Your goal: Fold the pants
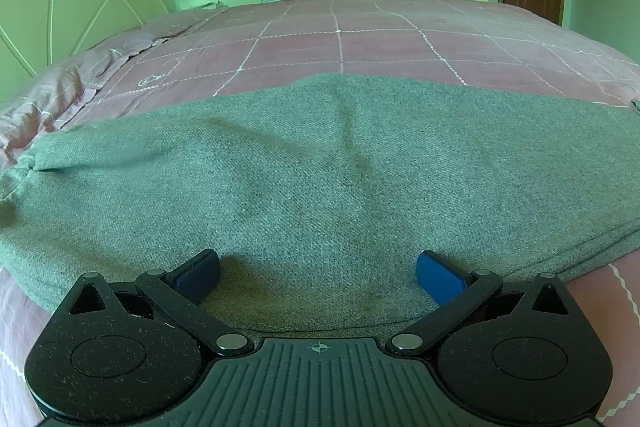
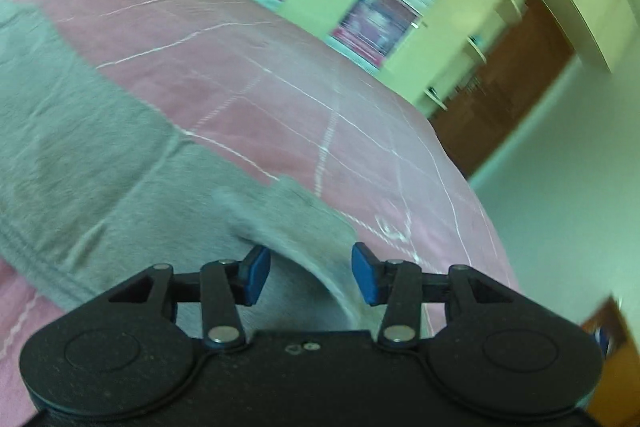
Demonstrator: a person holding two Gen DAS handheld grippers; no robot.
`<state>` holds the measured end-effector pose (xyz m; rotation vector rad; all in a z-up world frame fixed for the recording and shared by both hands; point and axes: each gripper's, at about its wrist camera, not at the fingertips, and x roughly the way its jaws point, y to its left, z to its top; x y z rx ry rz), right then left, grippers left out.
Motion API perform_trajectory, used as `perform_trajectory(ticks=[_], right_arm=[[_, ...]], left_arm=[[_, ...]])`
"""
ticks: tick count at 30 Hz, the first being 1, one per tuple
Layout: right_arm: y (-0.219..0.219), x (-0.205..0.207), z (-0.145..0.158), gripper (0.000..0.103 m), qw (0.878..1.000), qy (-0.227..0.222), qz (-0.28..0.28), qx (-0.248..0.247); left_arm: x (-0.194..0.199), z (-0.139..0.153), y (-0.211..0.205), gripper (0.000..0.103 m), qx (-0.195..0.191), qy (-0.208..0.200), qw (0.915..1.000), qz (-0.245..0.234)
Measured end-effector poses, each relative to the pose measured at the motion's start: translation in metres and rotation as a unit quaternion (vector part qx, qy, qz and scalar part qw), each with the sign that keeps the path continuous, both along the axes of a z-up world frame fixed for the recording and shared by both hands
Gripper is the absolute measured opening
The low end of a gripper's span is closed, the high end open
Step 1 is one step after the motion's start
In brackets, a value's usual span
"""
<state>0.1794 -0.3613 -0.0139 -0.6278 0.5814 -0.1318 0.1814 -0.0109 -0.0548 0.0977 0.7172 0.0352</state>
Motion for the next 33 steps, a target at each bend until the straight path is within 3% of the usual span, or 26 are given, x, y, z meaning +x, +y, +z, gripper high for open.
perform_trajectory(ticks=[1, 2, 5, 7, 8, 9, 10, 12, 13, 14, 16, 18, 20, 25, 28, 29, 30, 31, 32, 33], right_arm=[[0.003, 0.003, 0.000, 0.025, 1.000, 0.005, 0.004, 0.003], [0.003, 0.005, 0.001, 0.004, 1.000, 0.008, 0.001, 0.016], [-0.014, 0.006, 0.015, 0.000, 0.994, -0.009, -0.034, 0.102], [-0.043, -0.006, 0.036, 0.000, 0.973, -0.062, -0.075, 0.210], [-0.060, -0.013, 0.045, 0.000, 0.956, -0.090, -0.097, 0.262], [-0.084, -0.023, 0.052, 0.000, 0.929, -0.121, -0.122, 0.328], [-0.110, -0.035, 0.055, 0.000, 0.894, -0.154, -0.150, 0.393], [-0.153, -0.055, 0.048, 0.000, 0.836, -0.186, -0.196, 0.477], [-0.172, -0.060, 0.037, 0.000, 0.812, -0.186, -0.215, 0.509], [-0.185, -0.059, 0.025, 0.000, 0.801, -0.173, -0.232, 0.525], [-0.199, -0.053, -0.002, 0.000, 0.793, -0.138, -0.258, 0.535], [-0.208, -0.051, -0.023, 0.000, 0.767, -0.116, -0.279, 0.566], [-0.208, -0.055, -0.029, 0.000, 0.756, -0.119, -0.280, 0.580], [-0.202, -0.069, -0.015, 0.000, 0.743, -0.146, -0.262, 0.599], [-0.206, -0.068, -0.025, 0.000, 0.743, -0.124, -0.284, 0.593], [-0.211, -0.062, -0.034, 0.000, 0.740, -0.103, -0.296, 0.595], [-0.214, -0.065, -0.037, 0.000, 0.728, -0.106, -0.296, 0.609], [-0.216, -0.073, -0.035, 0.006, 0.716, -0.125, -0.289, 0.623], [-0.216, -0.081, -0.032, 0.016, 0.713, -0.144, -0.290, 0.623], [-0.216, -0.088, -0.029, 0.018, 0.711, -0.155, -0.295, 0.619]], left_arm=[[0.000, 0.000, 0.000, 0.103, 0.000, 0.000, 1.0000, 0.000], [0.000, 0.000, 0.000, 0.103, 0.000, 0.000, 1.0000, 0.000], [0.000, 0.000, 0.000, 0.103, 0.000, 0.000, 1.0000, -0.001], [0.000, 0.000, 0.000, 0.103, -0.001, 0.000, 1.0000, -0.003], [0.000, 0.000, 0.000, 0.103, -0.001, 0.000, 1.0000, -0.003], [0.000, 0.000, 0.000, 0.103, -0.001, -0.001, 1.0000, -0.003], [-0.001, 0.000, 0.000, 0.103, -0.001, -0.002, 1.0000, -0.002], [-0.001, -0.001, 0.000, 0.103, -0.001, -0.004, 1.0000, -0.003], [-0.001, -0.001, 0.000, 0.103, -0.001, -0.004, 1.0000, -0.004], [-0.002, -0.001, 0.001, 0.103, -0.002, -0.004, 1.0000, -0.004], [-0.001, -0.001, 0.001, 0.103, -0.002, -0.003, 1.0000, -0.005], [-0.001, 0.000, 0.002, 0.103, -0.002, -0.002, 1.0000, -0.007], [-0.001, 0.000, 0.003, 0.103, -0.003, 0.001, 1.0000, -0.009], [0.000, 0.000, 0.003, 0.103, -0.002, -0.001, 0.9999, -0.010], [-0.001, 0.000, 0.003, 0.103, -0.002, -0.003, 0.9999, -0.009], [-0.001, -0.001, 0.002, 0.103, -0.002, -0.003, 0.9999, -0.009], [-0.001, -0.001, 0.002, 0.103, -0.002, -0.003, 0.9999, -0.010], [-0.001, -0.001, 0.003, 0.103, -0.003, -0.002, 0.9999, -0.011], [-0.001, 0.000, 0.003, 0.103, -0.003, -0.001, 0.9999, -0.012], [-0.002, -0.001, 0.003, 0.103, -0.003, -0.002, 0.9999, -0.012]])
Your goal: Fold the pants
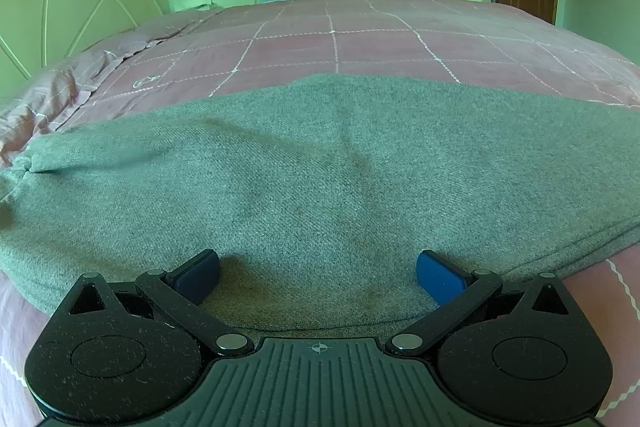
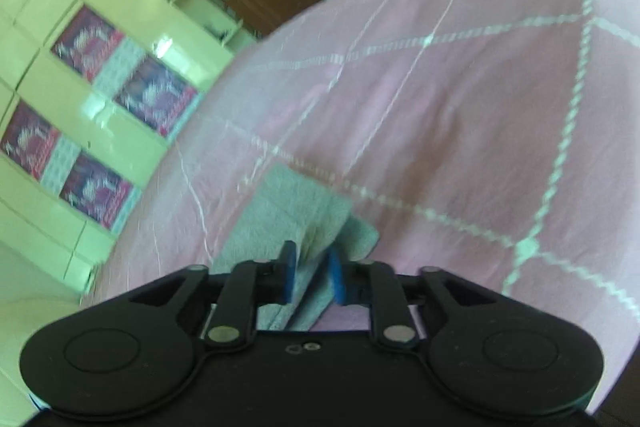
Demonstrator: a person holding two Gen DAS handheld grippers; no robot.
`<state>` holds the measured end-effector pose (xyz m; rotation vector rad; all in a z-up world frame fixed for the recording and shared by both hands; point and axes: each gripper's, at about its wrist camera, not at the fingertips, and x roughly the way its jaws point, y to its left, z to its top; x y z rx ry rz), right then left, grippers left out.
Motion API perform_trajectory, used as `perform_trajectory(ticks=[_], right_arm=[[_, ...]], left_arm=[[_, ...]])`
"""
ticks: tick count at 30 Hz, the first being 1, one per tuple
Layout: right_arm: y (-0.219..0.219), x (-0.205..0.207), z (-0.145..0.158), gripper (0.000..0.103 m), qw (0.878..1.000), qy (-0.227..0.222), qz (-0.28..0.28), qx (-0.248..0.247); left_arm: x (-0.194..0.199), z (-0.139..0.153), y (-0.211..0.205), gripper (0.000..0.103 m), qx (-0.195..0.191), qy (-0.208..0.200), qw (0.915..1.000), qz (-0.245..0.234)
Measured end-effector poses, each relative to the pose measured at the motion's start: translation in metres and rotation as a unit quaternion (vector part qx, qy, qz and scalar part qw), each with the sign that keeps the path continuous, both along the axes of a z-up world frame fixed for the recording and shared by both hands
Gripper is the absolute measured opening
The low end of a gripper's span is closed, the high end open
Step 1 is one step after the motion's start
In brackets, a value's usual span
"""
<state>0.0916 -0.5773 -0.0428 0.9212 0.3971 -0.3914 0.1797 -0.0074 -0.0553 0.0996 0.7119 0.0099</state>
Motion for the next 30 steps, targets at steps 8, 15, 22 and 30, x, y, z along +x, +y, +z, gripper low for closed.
perform_trajectory(ticks=[8, 15, 22, 30], right_arm=[[-0.013, 0.012, -0.026, 0.039, 0.998, 0.000, 0.003, 0.067], [0.026, 0.018, 0.050, 0.007, 0.980, -0.028, 0.078, -0.183], [-0.014, 0.025, -0.028, 0.008, 0.998, 0.036, 0.037, -0.031], [0.026, -0.008, 0.013, 0.026, 0.992, 0.001, 0.030, -0.123]], left_arm=[[-0.002, -0.001, -0.002, 0.103, 0.002, -0.005, 1.0000, 0.002], [-0.002, 0.000, -0.001, 0.103, 0.002, -0.004, 1.0000, -0.001], [-0.001, -0.002, 0.000, 0.103, 0.001, -0.006, 1.0000, -0.003], [-0.009, 0.001, 0.011, 0.103, -0.020, -0.033, 0.9992, -0.014]])
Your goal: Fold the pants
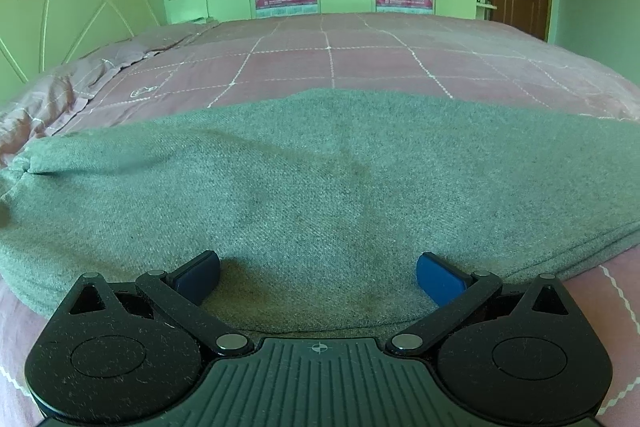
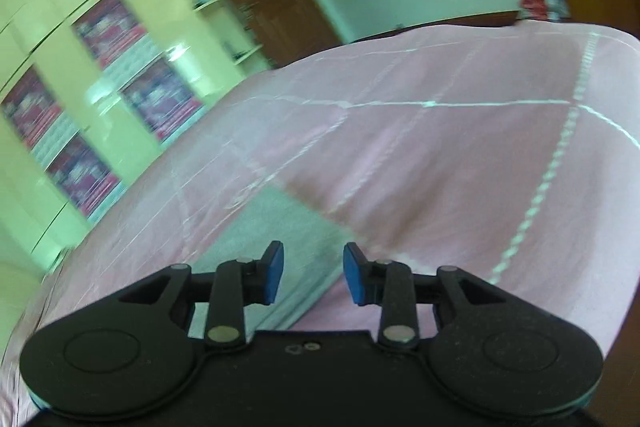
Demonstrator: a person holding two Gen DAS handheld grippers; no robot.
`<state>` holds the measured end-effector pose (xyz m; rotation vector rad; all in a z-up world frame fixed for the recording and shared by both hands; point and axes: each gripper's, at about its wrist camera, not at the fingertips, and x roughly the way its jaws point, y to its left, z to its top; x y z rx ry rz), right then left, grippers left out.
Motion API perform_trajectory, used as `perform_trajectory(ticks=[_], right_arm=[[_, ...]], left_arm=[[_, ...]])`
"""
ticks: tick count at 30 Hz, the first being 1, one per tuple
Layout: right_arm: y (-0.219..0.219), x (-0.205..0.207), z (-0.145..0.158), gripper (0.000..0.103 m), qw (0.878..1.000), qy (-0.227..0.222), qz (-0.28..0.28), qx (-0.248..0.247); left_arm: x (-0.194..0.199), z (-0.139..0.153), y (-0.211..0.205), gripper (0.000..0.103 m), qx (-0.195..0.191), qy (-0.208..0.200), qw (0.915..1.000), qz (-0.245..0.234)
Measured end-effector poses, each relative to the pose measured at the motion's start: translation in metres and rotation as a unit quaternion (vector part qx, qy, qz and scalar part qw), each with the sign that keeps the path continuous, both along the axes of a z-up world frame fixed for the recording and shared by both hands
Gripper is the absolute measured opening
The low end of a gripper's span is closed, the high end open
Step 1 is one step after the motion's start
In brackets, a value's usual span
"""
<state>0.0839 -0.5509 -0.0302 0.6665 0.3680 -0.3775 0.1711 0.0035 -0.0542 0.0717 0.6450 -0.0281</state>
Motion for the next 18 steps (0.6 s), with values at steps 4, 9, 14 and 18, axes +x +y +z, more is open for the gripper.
perform_trajectory(ticks=[4, 9, 14, 18], right_arm=[[0.049, 0.031, 0.026, 0.026, 0.991, -0.008, 0.124, -0.047], [0.147, 0.105, 0.054, 0.026, 0.946, -0.033, 0.314, -0.067], [0.273, 0.185, 0.071, 0.027, 0.881, -0.019, 0.460, -0.109], [0.352, 0.237, 0.065, 0.026, 0.840, 0.015, 0.524, -0.139]], left_arm=[[-0.025, 0.023, 0.030, 0.103, 0.009, -0.056, 0.9980, 0.028], [-0.038, 0.037, 0.120, 0.103, -0.035, -0.073, 0.9886, 0.127], [-0.025, 0.025, 0.213, 0.103, -0.093, -0.044, 0.9680, 0.229], [-0.001, 0.004, 0.252, 0.085, -0.153, -0.010, 0.9566, 0.248]])
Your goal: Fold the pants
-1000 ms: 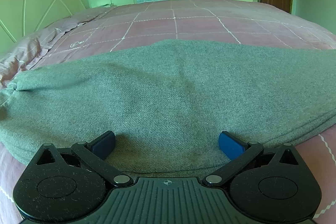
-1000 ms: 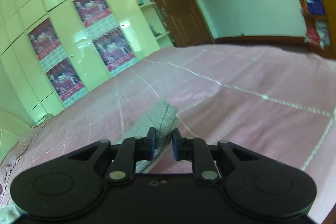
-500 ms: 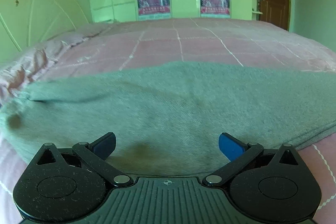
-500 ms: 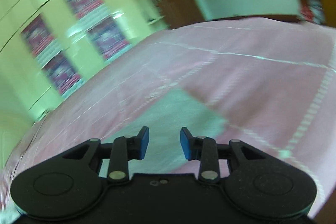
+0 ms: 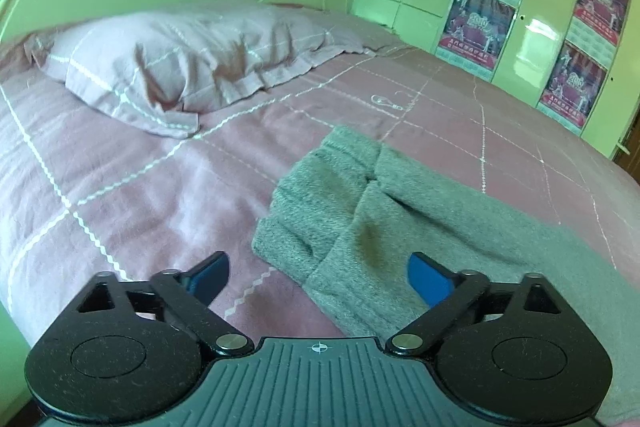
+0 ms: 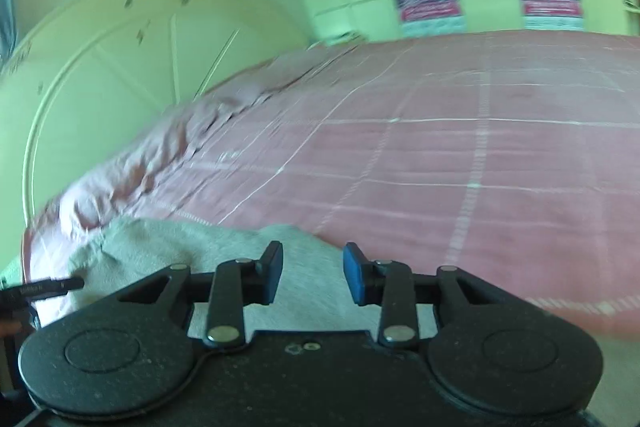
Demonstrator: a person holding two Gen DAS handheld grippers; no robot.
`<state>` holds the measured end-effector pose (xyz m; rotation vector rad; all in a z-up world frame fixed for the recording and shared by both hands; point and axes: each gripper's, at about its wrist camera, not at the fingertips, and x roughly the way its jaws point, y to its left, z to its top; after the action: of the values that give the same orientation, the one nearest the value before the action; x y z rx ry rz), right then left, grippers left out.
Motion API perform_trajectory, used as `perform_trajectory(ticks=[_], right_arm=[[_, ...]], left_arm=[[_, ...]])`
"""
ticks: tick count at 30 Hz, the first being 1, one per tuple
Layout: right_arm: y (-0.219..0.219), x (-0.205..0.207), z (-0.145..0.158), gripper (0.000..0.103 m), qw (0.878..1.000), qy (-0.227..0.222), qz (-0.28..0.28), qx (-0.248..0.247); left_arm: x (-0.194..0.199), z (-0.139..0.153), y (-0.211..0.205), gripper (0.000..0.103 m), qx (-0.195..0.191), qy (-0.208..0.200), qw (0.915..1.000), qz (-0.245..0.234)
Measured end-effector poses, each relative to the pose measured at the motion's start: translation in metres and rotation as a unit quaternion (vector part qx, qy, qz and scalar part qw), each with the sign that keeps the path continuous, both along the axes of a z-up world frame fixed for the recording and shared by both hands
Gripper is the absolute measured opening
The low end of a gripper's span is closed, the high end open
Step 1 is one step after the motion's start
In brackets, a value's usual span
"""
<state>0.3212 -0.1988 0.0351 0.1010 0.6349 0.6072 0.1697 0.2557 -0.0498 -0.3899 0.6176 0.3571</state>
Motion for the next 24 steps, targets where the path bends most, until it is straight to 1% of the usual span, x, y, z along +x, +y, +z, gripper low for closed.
perform_trajectory(ticks=[1, 2, 3, 5, 9, 11, 13, 15, 16, 17, 19, 20, 22, 23, 24], right_arm=[[0.015, 0.004, -0.006, 0.026, 1.000, 0.006, 0.013, -0.009], [0.026, 0.010, -0.009, 0.026, 0.999, 0.015, 0.024, -0.016], [0.036, 0.021, -0.013, 0.026, 0.999, 0.025, 0.031, -0.025], [0.050, 0.039, -0.022, 0.027, 0.997, 0.032, 0.044, -0.048], [0.059, 0.068, -0.039, 0.029, 0.993, 0.068, 0.076, -0.059], [0.063, 0.082, -0.046, 0.029, 0.990, 0.095, 0.091, -0.057], [0.067, 0.089, -0.050, 0.029, 0.987, 0.106, 0.105, -0.061], [0.067, 0.095, -0.052, 0.025, 0.981, 0.130, 0.134, -0.043], [0.069, 0.095, -0.049, 0.021, 0.979, 0.130, 0.150, -0.044], [0.067, 0.093, -0.046, 0.020, 0.977, 0.126, 0.164, -0.043], [0.067, 0.093, -0.043, 0.020, 0.968, 0.148, 0.200, -0.023], [0.070, 0.093, -0.042, 0.020, 0.968, 0.148, 0.202, -0.030], [0.076, 0.095, -0.047, 0.020, 0.969, 0.149, 0.186, -0.059], [0.080, 0.094, -0.050, 0.010, 0.971, 0.144, 0.180, -0.066], [0.083, 0.089, -0.049, 0.005, 0.973, 0.129, 0.178, -0.075]], left_arm=[[0.005, -0.005, 0.005, 0.081, -0.017, 0.000, 0.9998, -0.001], [0.008, -0.009, 0.010, 0.081, -0.031, -0.002, 0.9995, 0.000], [0.012, -0.011, 0.013, 0.081, -0.037, -0.005, 0.9993, 0.001], [0.019, -0.014, 0.017, 0.081, -0.046, -0.009, 0.9989, 0.000], [0.030, -0.021, 0.029, 0.081, -0.076, -0.015, 0.9969, 0.005], [0.032, -0.023, 0.032, 0.081, -0.081, -0.019, 0.9965, 0.002], [0.032, -0.025, 0.034, 0.081, -0.085, -0.023, 0.9962, -0.005], [0.034, -0.028, 0.036, 0.081, -0.090, -0.024, 0.9956, -0.009], [0.035, -0.028, 0.037, 0.081, -0.091, -0.026, 0.9954, -0.011], [0.035, -0.029, 0.038, 0.081, -0.093, -0.027, 0.9953, -0.012], [0.035, -0.030, 0.037, 0.081, -0.091, -0.028, 0.9954, -0.013], [0.035, -0.029, 0.037, 0.081, -0.090, -0.029, 0.9955, -0.012], [0.037, -0.030, 0.035, 0.080, -0.086, -0.029, 0.9958, -0.010], [0.036, -0.029, 0.034, 0.079, -0.084, -0.028, 0.9960, -0.009], [0.038, -0.028, 0.034, 0.075, -0.081, -0.027, 0.9963, -0.008]])
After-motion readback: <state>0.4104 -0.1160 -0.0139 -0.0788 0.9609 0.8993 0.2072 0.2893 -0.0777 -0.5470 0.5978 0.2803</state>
